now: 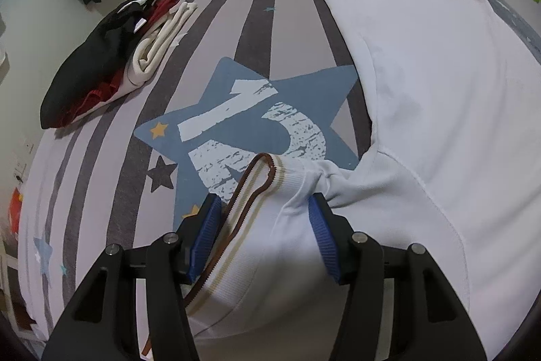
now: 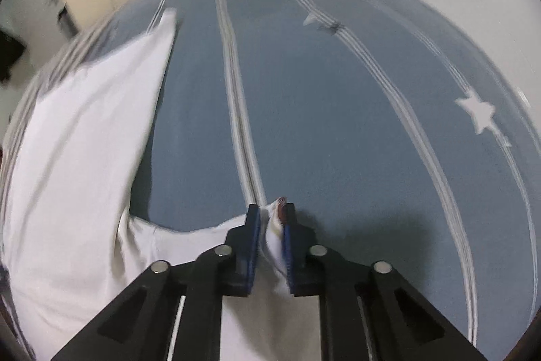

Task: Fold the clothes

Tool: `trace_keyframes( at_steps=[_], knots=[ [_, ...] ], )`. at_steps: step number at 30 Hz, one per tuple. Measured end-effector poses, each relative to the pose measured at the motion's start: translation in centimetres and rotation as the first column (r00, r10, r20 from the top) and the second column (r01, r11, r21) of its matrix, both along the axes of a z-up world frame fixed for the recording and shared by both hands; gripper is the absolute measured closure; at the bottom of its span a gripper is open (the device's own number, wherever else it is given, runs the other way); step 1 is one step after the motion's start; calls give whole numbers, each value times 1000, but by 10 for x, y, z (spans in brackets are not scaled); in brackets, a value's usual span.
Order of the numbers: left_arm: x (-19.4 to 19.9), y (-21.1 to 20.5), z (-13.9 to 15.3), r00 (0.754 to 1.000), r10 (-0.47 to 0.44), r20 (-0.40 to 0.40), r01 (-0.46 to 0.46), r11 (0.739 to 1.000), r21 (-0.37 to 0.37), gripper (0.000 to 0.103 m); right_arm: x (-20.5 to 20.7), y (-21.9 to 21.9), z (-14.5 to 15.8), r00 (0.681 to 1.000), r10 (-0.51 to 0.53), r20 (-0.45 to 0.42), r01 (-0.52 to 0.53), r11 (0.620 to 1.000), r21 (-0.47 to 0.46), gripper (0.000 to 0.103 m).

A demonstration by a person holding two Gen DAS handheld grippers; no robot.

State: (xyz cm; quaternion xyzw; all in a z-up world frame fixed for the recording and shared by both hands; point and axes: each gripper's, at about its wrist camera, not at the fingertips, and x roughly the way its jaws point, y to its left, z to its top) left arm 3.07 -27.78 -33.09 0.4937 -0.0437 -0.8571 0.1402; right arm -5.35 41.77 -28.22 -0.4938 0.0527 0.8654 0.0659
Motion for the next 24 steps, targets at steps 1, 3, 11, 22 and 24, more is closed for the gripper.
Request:
trace_keyframes(
  at_steps=[1,3,11,22,24],
  knots=[
    [0,0,0,1000,0,-1,0,1000,1,51,-1,3,1,1000,-19,-9,19,999,30,100],
    [1,-2,-2,1000,6,-8,-6,1000,13,51,-8,9,-6,999,-36,12,35,996,79,103],
    [2,-3,0,1000,14,-21,-13,999,29,51,-3,-3,-22,999,-1,35,2,999,-40,100],
    [24,24,50,965,-60,-257,90,990,106,52,14,-56,-52,975,221,13,-221,975,5,89],
    [20,35,47,970,-94,-223,114,990,79,52,12,-60,-64,976,219,16,-219,974,58,89]
  ],
)
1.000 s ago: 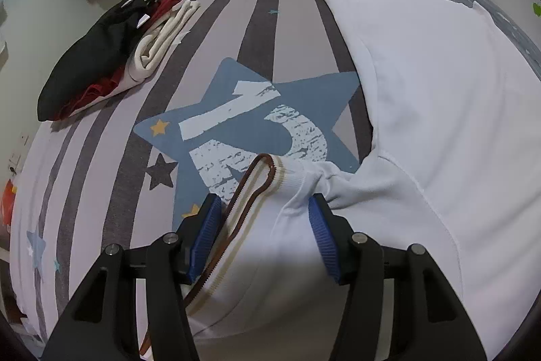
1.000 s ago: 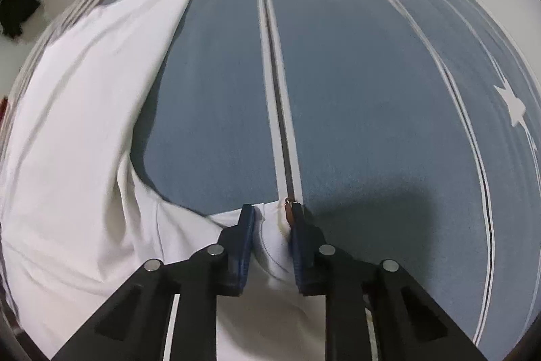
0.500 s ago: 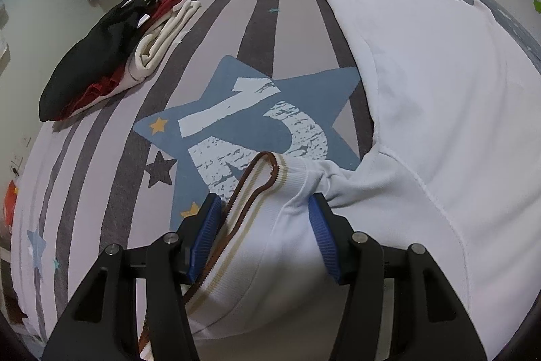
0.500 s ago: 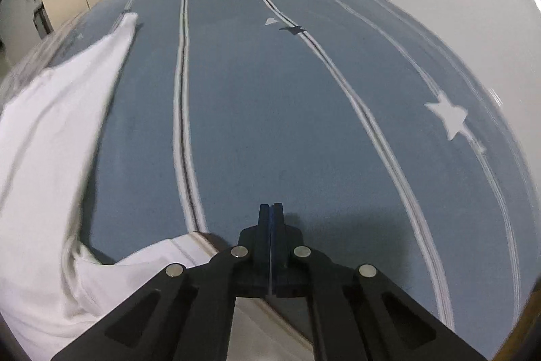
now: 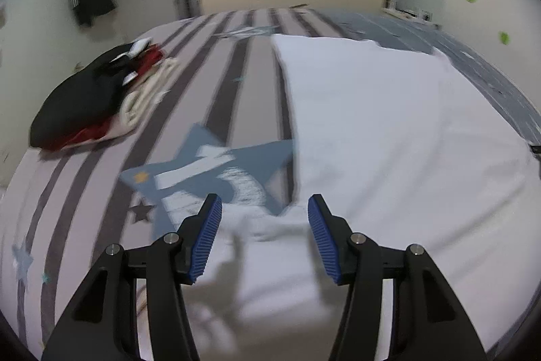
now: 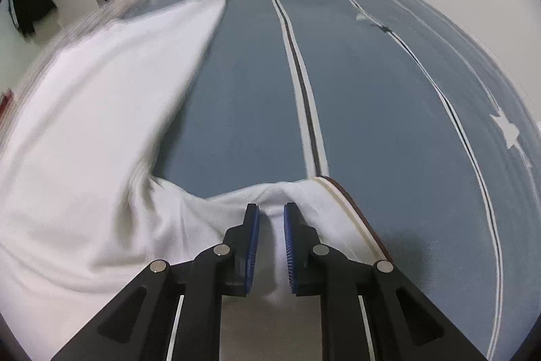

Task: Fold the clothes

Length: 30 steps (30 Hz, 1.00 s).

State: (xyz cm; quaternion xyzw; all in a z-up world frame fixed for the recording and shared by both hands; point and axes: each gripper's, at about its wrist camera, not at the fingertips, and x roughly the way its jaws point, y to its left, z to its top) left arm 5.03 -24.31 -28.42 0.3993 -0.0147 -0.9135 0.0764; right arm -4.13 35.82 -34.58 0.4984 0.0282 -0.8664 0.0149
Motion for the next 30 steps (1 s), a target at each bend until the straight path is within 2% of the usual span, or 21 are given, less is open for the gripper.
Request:
trace_keyframes(
  at_steps=[2,5,8,10,12,14,16,19,22,23,25,26,28,30],
  knots=[
    [-9,7,-13,998,-11,66,14,999,-52,53,-2,0,-1,999,-11,-32,12,1000,10,90],
    [-25,-5,-39,987,27,159,-13,996,-87,54,-11,3,-1,998,-54,-41,54,998,9,92],
    [-27,-17,-37,990,59,129,-51,997,-64,52,-18,12,3,992,-120,-41,120,993,0,92],
    [-24,-15,-30,992,81,100,-70,992,-107,52,-21,19,6,985,-168,-32,168,986,-7,93],
    [-20,-15,-21,990,120,68,-109,984,-139,52,-20,22,12,975,-222,-24,223,974,31,89],
    [-13,-17,-7,987,160,15,-156,977,-144,52,-16,26,19,968,-246,-41,248,968,47,88],
    [-7,-16,8,987,159,-40,-161,984,-69,52,-10,15,30,980,-183,-73,183,983,-7,88],
    [-22,-2,5,992,119,-36,-119,993,-3,52,-2,-21,39,992,-24,-124,18,999,-47,82],
    [-38,12,1,997,76,-28,-75,995,59,52,-2,-56,34,988,84,-132,-93,994,-63,72],
    [-43,19,-5,997,74,-13,-73,996,48,52,-2,-65,29,988,96,-119,-103,993,-53,72],
    [-60,16,-30,987,136,84,-131,989,-63,52,-5,-72,12,995,70,-67,-70,998,0,72],
    [-61,11,-36,985,144,92,-139,988,-61,51,-8,-68,3,998,46,-43,-45,999,13,70],
    [-60,0,-45,985,147,89,-145,989,-27,49,-7,-52,-1,999,14,-51,-16,999,-33,68],
    [-50,-8,-40,985,157,65,-157,988,-16,49,-3,-38,-2,998,-15,-67,10,998,-62,68]
  ],
)
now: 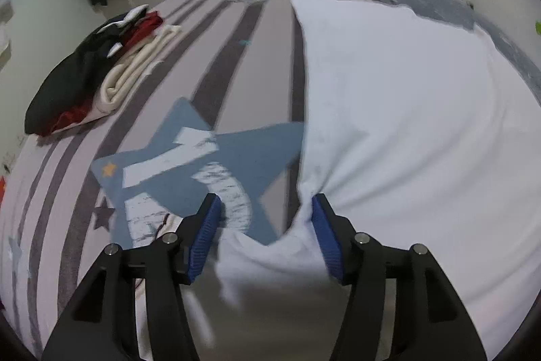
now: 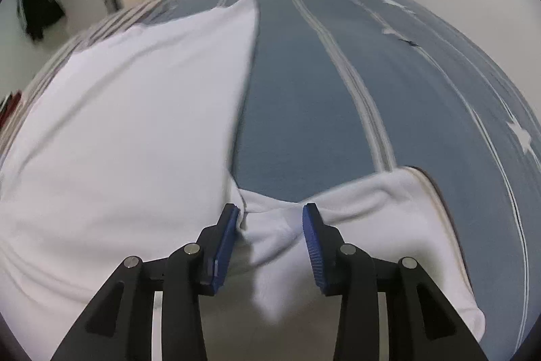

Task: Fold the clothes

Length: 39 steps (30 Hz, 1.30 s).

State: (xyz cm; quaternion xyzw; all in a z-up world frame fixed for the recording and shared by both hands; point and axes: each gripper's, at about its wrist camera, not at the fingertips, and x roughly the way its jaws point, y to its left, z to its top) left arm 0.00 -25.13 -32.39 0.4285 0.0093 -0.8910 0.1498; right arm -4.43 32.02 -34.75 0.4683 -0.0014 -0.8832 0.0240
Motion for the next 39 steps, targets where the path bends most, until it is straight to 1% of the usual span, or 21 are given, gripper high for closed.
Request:
trace_keyframes(
  at_steps=[2,3,5,6,7,9,10,11,12,13,15,17,18,22,24,27,31,34,37,39],
  knots=[
    [11,-5,8,999,-3,-33,4,1000,13,49,10,13,5,1000,-23,-12,23,1000,5,66],
    [15,-10,14,999,21,-43,-21,1000,-20,49,17,21,9,999,-27,-18,27,1000,-12,60],
    [27,-14,26,996,54,-76,-58,997,-49,49,34,34,19,998,-52,-34,51,998,-26,52],
    [35,-19,32,993,63,-98,-67,997,-32,49,42,40,25,996,-70,-46,70,997,-20,51],
    [43,-22,37,992,73,-99,-75,997,-15,49,51,45,30,994,-91,-62,91,996,-8,50],
    [59,-27,45,992,93,-82,-92,996,16,49,65,55,39,990,-112,-84,110,994,-26,50],
    [68,-28,47,993,103,-65,-101,994,31,49,72,59,43,989,-127,-78,125,991,-37,50],
    [76,-28,50,993,112,-48,-110,993,45,49,79,63,46,987,-148,-62,145,988,-48,50],
    [85,-27,52,993,116,-10,-115,991,69,49,88,66,48,986,-164,-35,162,985,-65,50],
    [94,-26,52,992,124,11,-125,989,83,49,97,68,48,984,-178,0,178,980,-87,50],
    [116,-19,51,991,130,42,-134,983,129,49,118,67,47,978,-194,75,203,970,-133,50],
    [136,-6,51,991,118,66,-127,980,153,49,140,55,46,977,-178,121,195,969,-148,50],
    [147,3,51,991,108,77,-119,980,160,49,150,46,46,979,-159,128,177,973,-145,50],
    [172,36,42,991,80,109,-97,982,162,49,176,11,42,983,-97,157,116,986,-118,50],
    [183,51,35,989,72,131,-94,980,173,49,186,-3,38,981,-81,174,104,987,-126,50],
    [195,68,26,986,87,143,-117,969,216,49,197,-16,31,980,-85,180,114,982,-154,50],
    [204,85,14,986,98,137,-131,958,256,49,208,-20,18,978,-121,168,163,952,-260,49],
    [206,95,7,986,111,126,-143,949,283,49,213,-20,6,974,-147,173,189,947,-261,48],
    [204,101,4,987,123,108,-146,958,248,48,216,-15,6,973,-170,159,205,948,-242,48],
    [203,102,2,987,127,96,-147,958,244,44,216,-10,6,971,-184,150,215,948,-235,48]
  ],
)
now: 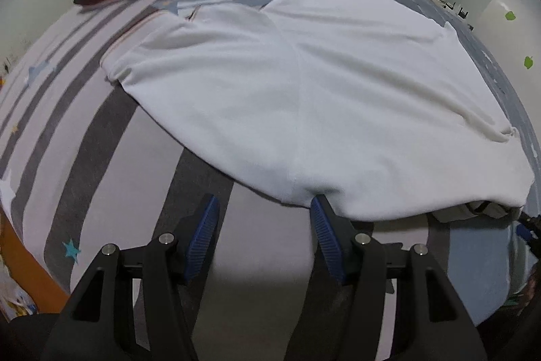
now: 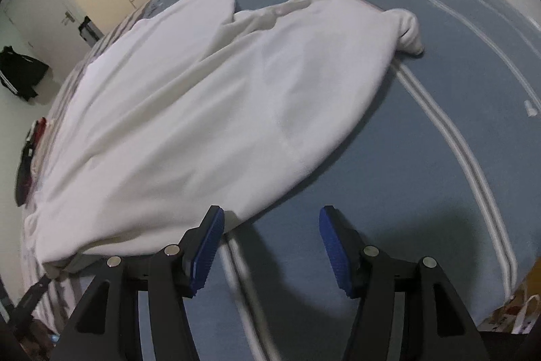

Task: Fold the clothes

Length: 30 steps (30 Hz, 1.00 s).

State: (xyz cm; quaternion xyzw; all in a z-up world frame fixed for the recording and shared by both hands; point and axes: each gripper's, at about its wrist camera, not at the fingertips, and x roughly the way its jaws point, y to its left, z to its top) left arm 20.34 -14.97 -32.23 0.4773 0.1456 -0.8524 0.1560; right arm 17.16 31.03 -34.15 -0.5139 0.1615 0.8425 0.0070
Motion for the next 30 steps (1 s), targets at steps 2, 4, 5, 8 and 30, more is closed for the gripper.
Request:
trace_keyframes(
  at_steps=[2,4,5,8,30],
  knots=[
    [0,0,-2,1000,7,-14,-7,1000,5,42,-2,5,-5,1000,-16,-10,16,998,-54,40],
    [-1,-2,-2,999,16,-40,-15,999,28,39,-3,4,-5,999,-14,-36,11,996,-84,33],
    [-2,-3,-1,999,18,-50,-16,999,40,39,-5,1,-5,999,-6,-45,3,996,-87,33],
    [-1,-1,10,993,-1,-118,3,1000,20,39,-8,-10,-4,998,29,-58,-34,996,-81,33],
    [13,15,25,986,-99,-135,82,989,-126,97,14,-19,23,991,63,-120,-56,996,64,99]
  ],
)
